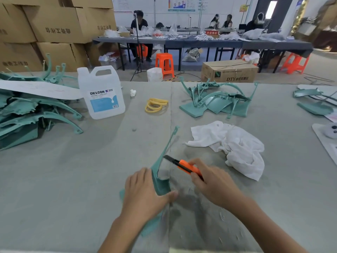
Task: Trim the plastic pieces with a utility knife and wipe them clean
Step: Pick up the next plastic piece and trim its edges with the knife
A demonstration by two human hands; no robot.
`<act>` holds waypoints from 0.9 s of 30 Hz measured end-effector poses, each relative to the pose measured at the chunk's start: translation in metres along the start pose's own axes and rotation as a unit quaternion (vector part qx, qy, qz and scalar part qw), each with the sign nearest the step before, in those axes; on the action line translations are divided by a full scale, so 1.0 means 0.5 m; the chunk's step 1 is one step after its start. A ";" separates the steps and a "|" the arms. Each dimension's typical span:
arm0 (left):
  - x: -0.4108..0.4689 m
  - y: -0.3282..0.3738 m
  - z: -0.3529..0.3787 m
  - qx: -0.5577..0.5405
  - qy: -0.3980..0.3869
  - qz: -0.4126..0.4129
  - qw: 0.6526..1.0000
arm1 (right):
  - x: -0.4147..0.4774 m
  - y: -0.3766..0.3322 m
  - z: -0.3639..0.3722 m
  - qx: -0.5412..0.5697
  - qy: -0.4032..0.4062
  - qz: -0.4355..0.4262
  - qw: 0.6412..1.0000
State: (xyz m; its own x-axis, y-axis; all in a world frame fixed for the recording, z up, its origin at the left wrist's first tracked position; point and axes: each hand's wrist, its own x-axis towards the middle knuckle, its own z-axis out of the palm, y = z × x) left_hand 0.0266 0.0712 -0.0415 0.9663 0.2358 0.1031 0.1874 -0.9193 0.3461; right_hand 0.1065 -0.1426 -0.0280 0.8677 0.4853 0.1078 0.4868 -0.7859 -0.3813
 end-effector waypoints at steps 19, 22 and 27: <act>-0.017 -0.017 0.048 -0.039 0.022 -0.020 0.999 | 0.100 0.015 -0.034 -0.199 0.142 -0.030 0.969; -0.015 -0.018 0.046 -0.034 0.030 -0.020 0.999 | 0.116 0.003 -0.038 -0.240 0.214 -0.041 0.946; -0.014 -0.016 0.051 -0.030 0.025 -0.019 0.999 | 0.077 -0.025 0.013 -0.144 0.103 -0.057 0.983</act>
State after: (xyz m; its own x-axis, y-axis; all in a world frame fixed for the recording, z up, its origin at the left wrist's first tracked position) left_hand 0.0228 0.0690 -0.0686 0.9483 0.2875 0.1342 0.2123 -0.8893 0.4052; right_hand 0.1331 -0.1118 -0.0249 0.7937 0.5115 0.3292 0.5641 -0.8215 -0.0836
